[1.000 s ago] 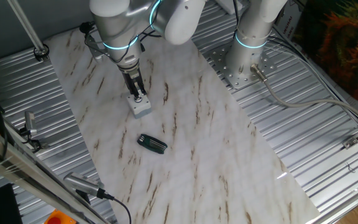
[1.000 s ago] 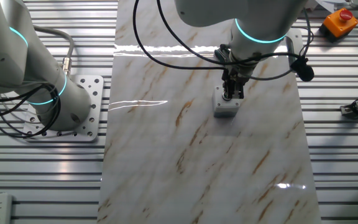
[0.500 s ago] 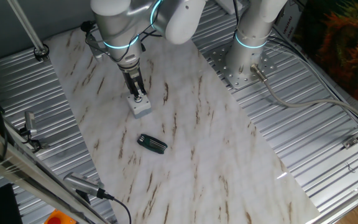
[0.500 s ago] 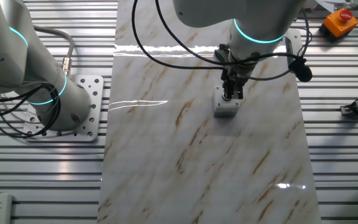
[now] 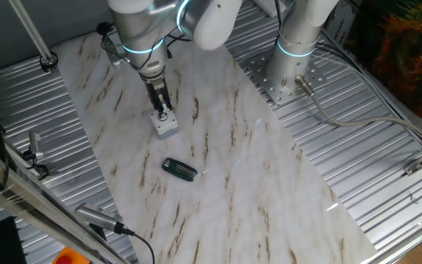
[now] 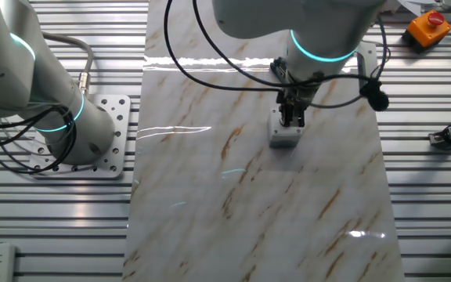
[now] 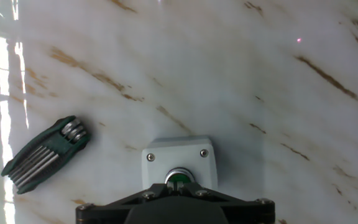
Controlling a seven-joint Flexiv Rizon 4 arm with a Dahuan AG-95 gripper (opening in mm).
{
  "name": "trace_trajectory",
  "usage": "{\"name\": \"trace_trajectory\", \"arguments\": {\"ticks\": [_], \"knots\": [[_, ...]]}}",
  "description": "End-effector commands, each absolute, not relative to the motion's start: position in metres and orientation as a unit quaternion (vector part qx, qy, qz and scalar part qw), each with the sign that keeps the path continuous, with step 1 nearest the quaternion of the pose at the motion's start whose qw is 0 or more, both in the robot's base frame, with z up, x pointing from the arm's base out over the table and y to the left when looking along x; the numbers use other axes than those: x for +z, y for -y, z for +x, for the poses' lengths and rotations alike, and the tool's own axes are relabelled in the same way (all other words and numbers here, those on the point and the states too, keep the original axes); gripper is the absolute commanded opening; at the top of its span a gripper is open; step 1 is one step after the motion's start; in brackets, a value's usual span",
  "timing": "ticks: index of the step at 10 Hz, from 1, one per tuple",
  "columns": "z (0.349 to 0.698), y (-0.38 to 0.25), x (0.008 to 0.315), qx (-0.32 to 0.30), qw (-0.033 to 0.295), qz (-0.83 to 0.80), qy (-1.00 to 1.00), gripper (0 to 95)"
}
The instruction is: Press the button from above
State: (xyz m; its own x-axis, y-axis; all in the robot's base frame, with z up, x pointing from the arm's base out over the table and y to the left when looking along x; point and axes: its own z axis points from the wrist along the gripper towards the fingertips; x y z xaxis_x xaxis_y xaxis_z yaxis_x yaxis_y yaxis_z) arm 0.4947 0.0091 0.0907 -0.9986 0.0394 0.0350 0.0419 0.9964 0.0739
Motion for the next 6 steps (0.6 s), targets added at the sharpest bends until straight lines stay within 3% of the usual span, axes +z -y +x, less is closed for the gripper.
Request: {"name": "trace_trajectory", "arguments": {"ticks": [1,2,3,4,5,6], "knots": [[0.494,0.001,0.088,0.002,0.02,0.009,1.0,0.0],[0.493,0.009,0.098,-0.049,0.017,-0.015,0.999,0.0],[0.494,0.014,0.105,-0.094,-0.007,-0.037,0.995,0.0],[0.495,0.013,0.104,0.005,0.003,0.012,1.0,0.0],[0.495,0.013,0.102,0.06,0.017,0.036,0.997,0.0],[0.494,0.013,0.103,0.076,0.029,0.036,0.996,0.0]]}}
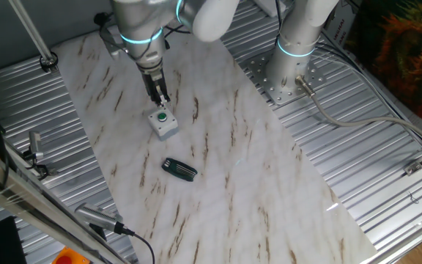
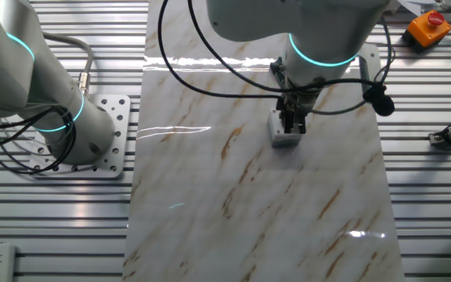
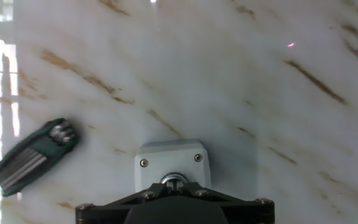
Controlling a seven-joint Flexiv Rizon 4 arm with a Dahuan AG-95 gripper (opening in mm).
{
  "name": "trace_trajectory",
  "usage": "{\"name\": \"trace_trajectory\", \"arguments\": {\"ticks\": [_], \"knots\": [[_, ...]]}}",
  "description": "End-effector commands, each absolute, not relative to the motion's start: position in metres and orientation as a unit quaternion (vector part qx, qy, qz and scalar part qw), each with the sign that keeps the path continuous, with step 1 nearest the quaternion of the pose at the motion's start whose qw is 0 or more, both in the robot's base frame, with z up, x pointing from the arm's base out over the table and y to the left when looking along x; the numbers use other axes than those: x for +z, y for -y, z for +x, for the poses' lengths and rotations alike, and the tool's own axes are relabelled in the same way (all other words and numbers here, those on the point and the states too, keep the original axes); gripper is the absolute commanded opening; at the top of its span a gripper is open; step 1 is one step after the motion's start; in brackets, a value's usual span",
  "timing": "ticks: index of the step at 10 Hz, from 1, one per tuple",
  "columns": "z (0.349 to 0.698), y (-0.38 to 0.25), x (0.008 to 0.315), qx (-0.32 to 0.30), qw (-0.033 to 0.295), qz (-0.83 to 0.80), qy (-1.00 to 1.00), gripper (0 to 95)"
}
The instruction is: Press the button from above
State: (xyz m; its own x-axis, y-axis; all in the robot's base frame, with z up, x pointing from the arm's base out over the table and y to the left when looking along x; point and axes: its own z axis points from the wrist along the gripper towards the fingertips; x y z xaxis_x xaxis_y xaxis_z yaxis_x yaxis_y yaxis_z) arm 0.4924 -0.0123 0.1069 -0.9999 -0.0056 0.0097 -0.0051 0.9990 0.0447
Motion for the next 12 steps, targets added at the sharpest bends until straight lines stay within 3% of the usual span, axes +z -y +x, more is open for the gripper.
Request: {"name": "trace_trajectory", "arguments": {"ticks": [1,5,12], "knots": [[0.495,0.014,0.112,0.059,0.029,0.032,0.997,0.0],[0.493,0.013,0.176,0.018,0.04,0.02,0.999,0.0],[0.488,0.009,0.203,-0.015,0.048,0.011,0.999,0.0]]}}
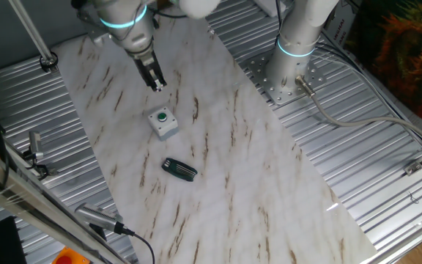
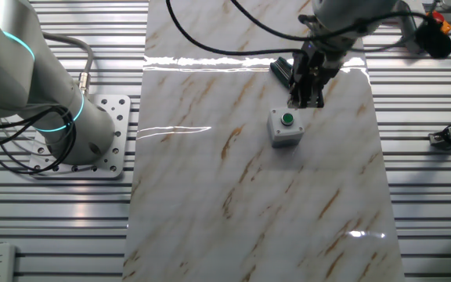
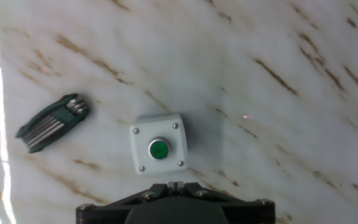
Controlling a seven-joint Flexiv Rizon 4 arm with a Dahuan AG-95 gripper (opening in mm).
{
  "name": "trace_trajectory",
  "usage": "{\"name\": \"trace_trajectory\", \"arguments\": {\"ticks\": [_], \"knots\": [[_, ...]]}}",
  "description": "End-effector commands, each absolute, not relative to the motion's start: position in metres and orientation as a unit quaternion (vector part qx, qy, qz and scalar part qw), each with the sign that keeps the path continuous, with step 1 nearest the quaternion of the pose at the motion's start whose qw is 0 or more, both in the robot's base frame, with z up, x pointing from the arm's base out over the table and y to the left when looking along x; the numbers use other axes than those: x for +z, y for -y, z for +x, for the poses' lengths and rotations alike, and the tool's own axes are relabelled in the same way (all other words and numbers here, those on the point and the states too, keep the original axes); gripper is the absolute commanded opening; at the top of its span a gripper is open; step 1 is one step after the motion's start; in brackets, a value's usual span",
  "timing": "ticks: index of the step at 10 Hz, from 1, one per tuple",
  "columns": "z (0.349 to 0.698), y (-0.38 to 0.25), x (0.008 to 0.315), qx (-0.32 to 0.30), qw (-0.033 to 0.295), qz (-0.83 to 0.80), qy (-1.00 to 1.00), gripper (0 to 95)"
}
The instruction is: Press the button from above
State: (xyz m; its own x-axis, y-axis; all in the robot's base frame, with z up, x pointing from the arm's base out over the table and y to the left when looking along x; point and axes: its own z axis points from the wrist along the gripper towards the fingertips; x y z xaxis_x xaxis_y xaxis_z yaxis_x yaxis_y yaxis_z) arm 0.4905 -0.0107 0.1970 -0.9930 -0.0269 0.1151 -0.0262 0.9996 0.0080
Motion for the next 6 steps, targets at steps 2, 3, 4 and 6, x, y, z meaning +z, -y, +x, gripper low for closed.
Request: {"name": "trace_trajectory", "arguments": {"ticks": [2,3,4,6], "knots": [[0.4866,0.008,0.2099,-0.022,0.048,0.013,0.999,0.0],[0.4865,0.0079,0.2102,-0.021,0.048,0.013,0.999,0.0],[0.4865,0.0079,0.2102,-0.022,0.049,0.013,0.998,0.0],[0.4866,0.0078,0.2102,-0.022,0.049,0.014,0.998,0.0]]}}
